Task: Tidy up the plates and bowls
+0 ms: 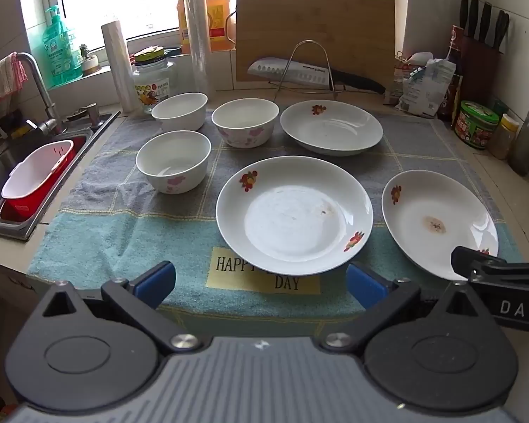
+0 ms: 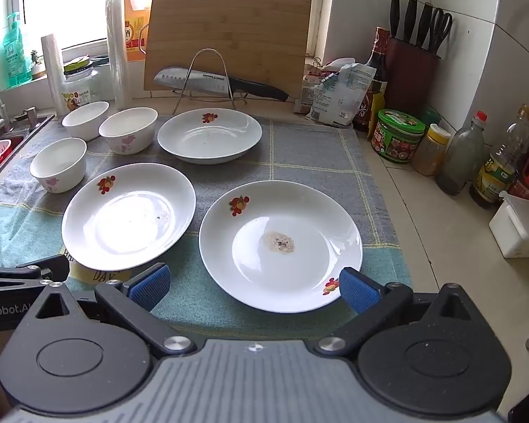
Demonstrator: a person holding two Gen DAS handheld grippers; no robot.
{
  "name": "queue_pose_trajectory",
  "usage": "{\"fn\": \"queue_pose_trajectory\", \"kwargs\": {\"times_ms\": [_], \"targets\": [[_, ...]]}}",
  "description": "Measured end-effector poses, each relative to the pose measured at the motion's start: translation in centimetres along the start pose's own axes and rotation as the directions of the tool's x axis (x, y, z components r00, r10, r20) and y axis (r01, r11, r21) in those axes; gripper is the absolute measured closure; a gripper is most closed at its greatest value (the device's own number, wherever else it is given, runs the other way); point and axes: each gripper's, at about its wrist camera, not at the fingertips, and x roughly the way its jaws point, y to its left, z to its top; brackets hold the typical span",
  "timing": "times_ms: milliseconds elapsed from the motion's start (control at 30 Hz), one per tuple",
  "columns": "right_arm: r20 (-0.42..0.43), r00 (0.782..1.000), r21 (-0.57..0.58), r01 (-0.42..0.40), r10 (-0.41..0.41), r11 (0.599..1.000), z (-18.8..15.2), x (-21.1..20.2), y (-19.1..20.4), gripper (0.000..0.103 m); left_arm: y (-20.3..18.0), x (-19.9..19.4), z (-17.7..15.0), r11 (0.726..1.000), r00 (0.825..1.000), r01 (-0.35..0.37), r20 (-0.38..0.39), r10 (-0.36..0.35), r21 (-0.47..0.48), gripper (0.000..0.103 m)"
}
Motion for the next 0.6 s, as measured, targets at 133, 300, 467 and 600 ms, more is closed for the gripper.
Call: {"fn": "queue_pose_trajectory", "kwargs": {"times_ms": [133, 300, 467, 600], "targets": [[0.002, 1.0, 0.003, -0.002, 0.002, 1.0, 0.01, -0.01, 0.04, 0.0, 0.01, -0.03, 0.0, 1.0, 1.0, 0.004, -0.001, -0.004, -0.003, 0.001], [0.002, 1.0, 0.004, -0.005, 0.005, 1.0, 0.05, 0.03, 0.05, 0.0, 0.04, 0.03, 0.02, 1.0, 1.0, 0.005, -0.006, -0.005, -0.005, 0.001], [0.006, 1.0, 0.005, -0.004, 0.004, 1.0, -0.23, 0.1, -0.16, 0.0, 0.03, 0.02, -0.03, 1.0, 1.0, 0.005, -0.003, -0.005, -0.004, 0.001], [0.008, 1.0, 0.006, -0.007, 0.007, 1.0, 0.07, -0.04, 0.09, 0.0, 0.39, -0.1, 0.0, 1.0, 1.0, 0.005, -0.004, -0.005, -0.005, 0.001]]}}
